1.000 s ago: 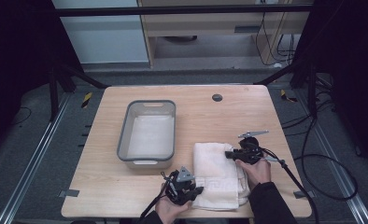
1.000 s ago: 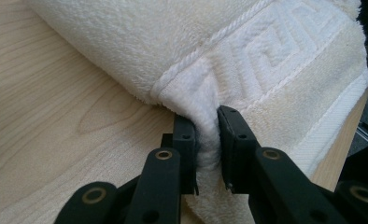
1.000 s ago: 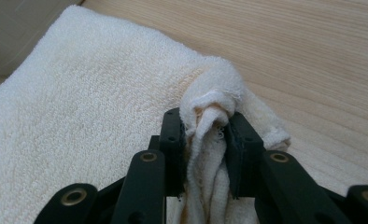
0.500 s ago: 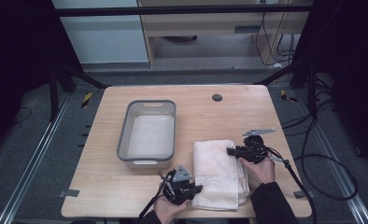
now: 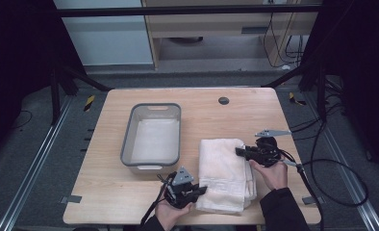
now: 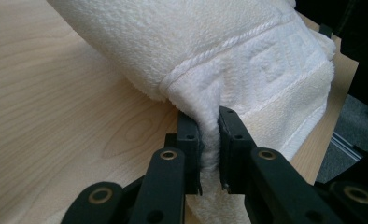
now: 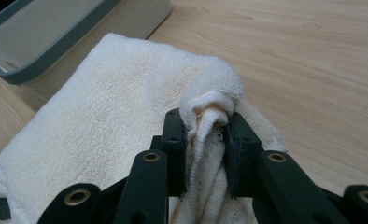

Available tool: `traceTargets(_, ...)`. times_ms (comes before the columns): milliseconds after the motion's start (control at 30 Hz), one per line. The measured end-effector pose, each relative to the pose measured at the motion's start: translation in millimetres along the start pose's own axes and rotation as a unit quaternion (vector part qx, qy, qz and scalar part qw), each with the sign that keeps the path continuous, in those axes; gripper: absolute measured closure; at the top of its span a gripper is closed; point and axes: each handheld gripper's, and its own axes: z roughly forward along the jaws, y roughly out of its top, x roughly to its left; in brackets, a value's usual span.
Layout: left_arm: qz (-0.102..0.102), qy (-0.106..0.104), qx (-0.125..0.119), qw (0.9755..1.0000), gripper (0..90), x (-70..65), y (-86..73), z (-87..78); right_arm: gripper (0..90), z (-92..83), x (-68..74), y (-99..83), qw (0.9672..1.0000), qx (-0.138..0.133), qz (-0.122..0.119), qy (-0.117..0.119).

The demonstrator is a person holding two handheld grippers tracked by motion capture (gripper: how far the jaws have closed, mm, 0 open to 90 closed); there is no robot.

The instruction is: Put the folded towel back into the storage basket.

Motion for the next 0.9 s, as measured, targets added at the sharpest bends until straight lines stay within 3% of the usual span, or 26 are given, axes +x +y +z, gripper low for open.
traceTargets(900,0.024,0.008,-0.069,0.9973,80.2,-2.1,36.9,-35.2,72.8,-35.0,20.5,39.1,0.9967,-0.077,-0.024,-0.012)
